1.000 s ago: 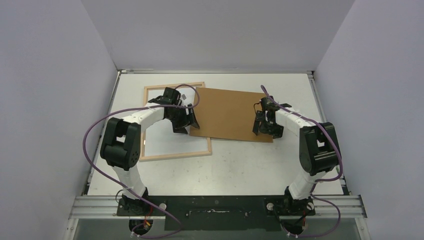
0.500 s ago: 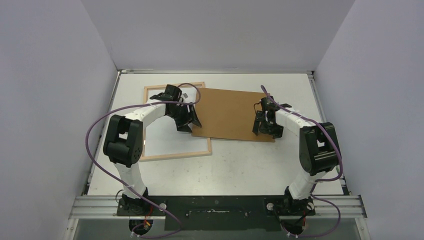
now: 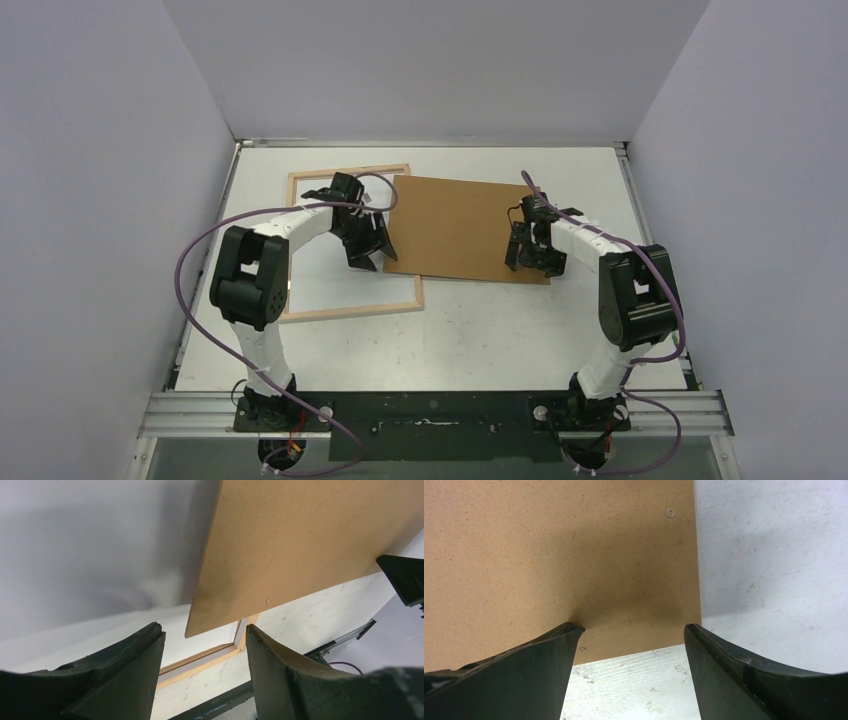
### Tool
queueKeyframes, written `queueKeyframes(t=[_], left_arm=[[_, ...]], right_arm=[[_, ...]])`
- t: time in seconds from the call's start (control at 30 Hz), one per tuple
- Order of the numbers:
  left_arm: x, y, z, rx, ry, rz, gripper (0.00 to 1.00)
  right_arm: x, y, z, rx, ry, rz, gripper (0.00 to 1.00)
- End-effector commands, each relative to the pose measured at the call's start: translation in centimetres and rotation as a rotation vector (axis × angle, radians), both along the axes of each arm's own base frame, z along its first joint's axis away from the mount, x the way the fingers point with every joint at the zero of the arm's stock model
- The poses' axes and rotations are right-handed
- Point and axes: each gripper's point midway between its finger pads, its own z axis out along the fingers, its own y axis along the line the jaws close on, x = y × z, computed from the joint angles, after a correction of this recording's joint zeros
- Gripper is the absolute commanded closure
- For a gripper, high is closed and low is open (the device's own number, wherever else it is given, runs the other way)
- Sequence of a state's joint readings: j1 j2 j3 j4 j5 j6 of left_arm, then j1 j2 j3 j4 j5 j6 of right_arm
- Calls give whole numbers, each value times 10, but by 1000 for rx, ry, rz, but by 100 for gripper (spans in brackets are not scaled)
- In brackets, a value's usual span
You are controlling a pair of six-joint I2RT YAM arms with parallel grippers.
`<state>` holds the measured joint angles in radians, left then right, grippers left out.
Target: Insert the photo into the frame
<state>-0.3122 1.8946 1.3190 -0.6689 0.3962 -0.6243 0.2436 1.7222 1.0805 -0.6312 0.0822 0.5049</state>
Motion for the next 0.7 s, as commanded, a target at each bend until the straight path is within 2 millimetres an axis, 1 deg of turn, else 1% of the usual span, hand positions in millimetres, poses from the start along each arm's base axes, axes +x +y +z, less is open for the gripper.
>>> queueKeyframes(t=[0.0,0.13,0.27,0.5,0.57,0.67], left_arm=[[2,-3,-14,-15,21,2,42],[-1,-12,-17,-62,74,1,48],[5,-27,-6,-166,56,-2,50],[14,-42,10,-303,31,4,55],[18,-44,12,-334,25,12,58],[23,-44,18,-364,4,20,65]], right_arm=[[1,-3,7,-20,-28,12,21],[1,-1,6,-14,-27,18,23],[1,1,4,0,-24,16,24],[1,2,1,8,-20,7,24],[0,2,1,7,-17,6,24],[-1,2,0,6,-14,8,25]])
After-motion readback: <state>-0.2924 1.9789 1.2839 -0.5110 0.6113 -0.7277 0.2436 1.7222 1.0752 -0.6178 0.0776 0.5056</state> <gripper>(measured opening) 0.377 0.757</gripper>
